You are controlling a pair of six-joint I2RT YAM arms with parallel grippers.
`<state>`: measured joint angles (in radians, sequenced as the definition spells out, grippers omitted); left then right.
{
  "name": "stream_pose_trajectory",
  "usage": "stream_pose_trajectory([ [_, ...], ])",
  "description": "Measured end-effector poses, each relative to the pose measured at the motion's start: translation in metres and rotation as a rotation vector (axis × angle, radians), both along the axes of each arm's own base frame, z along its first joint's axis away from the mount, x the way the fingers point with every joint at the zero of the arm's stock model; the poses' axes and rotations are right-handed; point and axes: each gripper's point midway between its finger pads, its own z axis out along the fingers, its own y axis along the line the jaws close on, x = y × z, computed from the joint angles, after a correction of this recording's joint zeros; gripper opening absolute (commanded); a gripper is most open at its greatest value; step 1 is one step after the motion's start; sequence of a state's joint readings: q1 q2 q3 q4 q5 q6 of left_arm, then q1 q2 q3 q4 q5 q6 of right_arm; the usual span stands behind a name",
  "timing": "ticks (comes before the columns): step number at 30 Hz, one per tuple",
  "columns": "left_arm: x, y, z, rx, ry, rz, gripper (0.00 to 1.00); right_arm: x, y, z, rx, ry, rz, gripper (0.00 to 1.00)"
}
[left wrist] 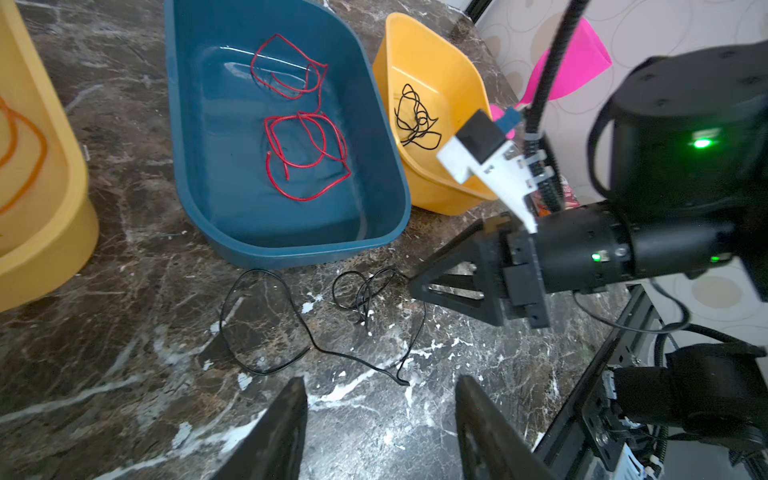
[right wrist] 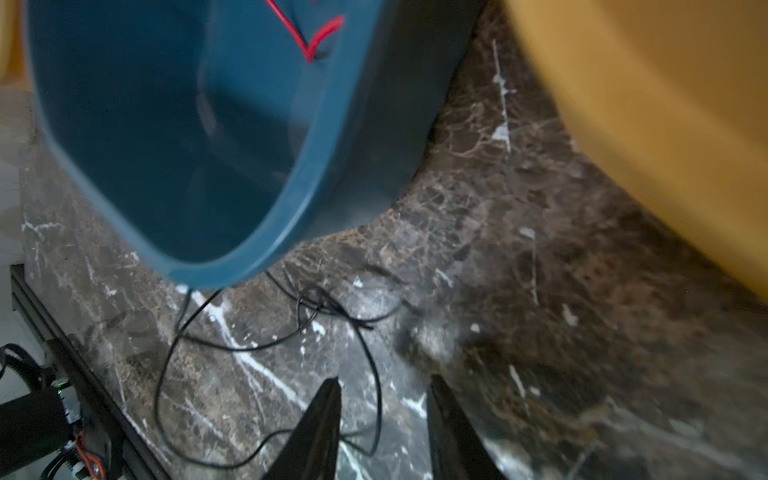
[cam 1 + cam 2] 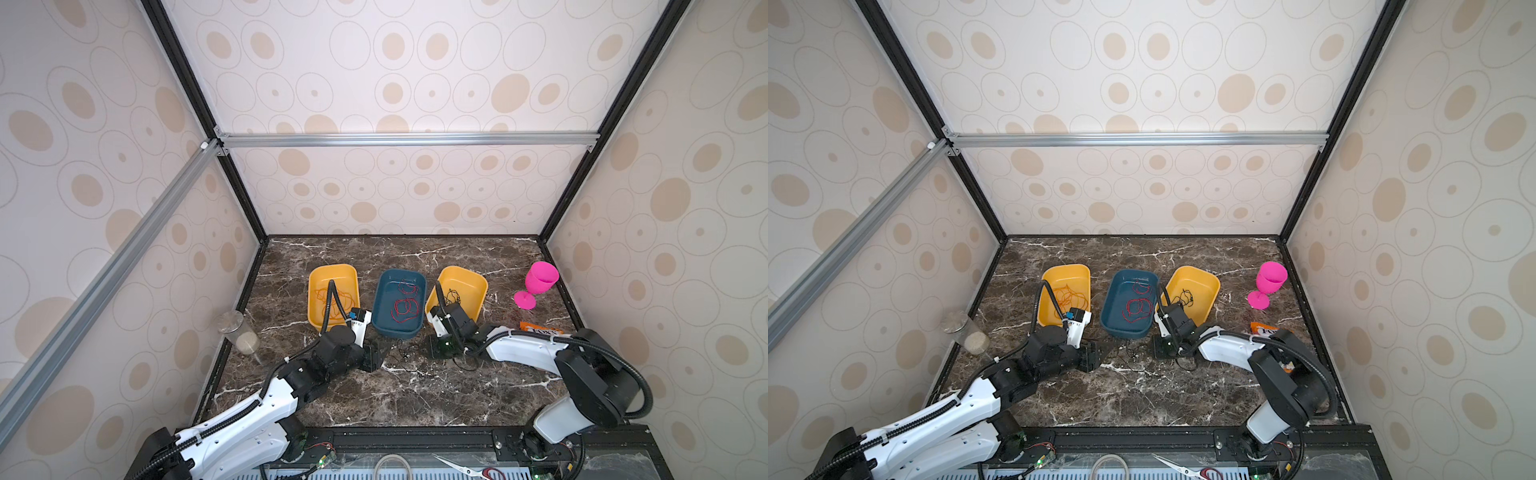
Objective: Untangle the cables
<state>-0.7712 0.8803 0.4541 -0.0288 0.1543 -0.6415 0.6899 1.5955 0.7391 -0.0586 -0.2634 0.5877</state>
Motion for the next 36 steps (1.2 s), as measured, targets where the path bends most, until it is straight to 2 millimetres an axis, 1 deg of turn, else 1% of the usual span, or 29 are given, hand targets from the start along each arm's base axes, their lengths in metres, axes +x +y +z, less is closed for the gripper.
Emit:
stream_pose_trajectory([
  [2,-0.002,-0.004,0.002,-0.020,0.000,-0.013,0.58,0.001,0.003,-0.003,0.009,0.004,-0.004,0.22],
  [4,-0.004,-0.009,0.003,-0.046,-0.001,-0.027,0.58,0.002,0.006,-0.001,0.023,-0.004,-0.005,0.09],
  [5,-0.004,-0.011,0.004,-0.056,-0.003,-0.033,0.58,0.003,0.007,0.001,0.032,-0.010,-0.007,0.05],
  [8,-0.007,-0.018,0.003,-0.086,0.006,-0.055,0.59,-0.001,0.007,0.006,0.061,-0.038,-0.013,0.00],
  [13,-0.011,-0.033,0.005,-0.132,0.013,-0.110,0.60,-0.010,-0.002,0.023,0.127,-0.110,-0.030,0.00],
  [16,-0.016,-0.044,0.009,-0.168,-0.001,-0.154,0.60,-0.012,-0.003,0.034,0.169,-0.148,-0.038,0.00],
  [18,-0.020,-0.052,0.008,-0.178,-0.002,-0.186,0.60,-0.012,-0.003,0.042,0.196,-0.166,-0.046,0.00],
  [23,-0.029,-0.067,-0.010,-0.155,0.023,-0.244,0.59,-0.010,0.001,0.066,0.274,-0.203,-0.062,0.00],
  [26,-0.031,-0.072,-0.019,-0.146,0.031,-0.267,0.59,-0.011,0.004,0.075,0.323,-0.201,-0.072,0.00],
  [30,-0.033,-0.080,-0.029,-0.131,0.028,-0.292,0.59,-0.013,0.008,0.080,0.370,-0.175,-0.084,0.00],
  [36,-0.030,-0.083,-0.049,-0.067,0.021,-0.291,0.58,-0.016,0.015,0.086,0.436,-0.140,-0.091,0.00],
])
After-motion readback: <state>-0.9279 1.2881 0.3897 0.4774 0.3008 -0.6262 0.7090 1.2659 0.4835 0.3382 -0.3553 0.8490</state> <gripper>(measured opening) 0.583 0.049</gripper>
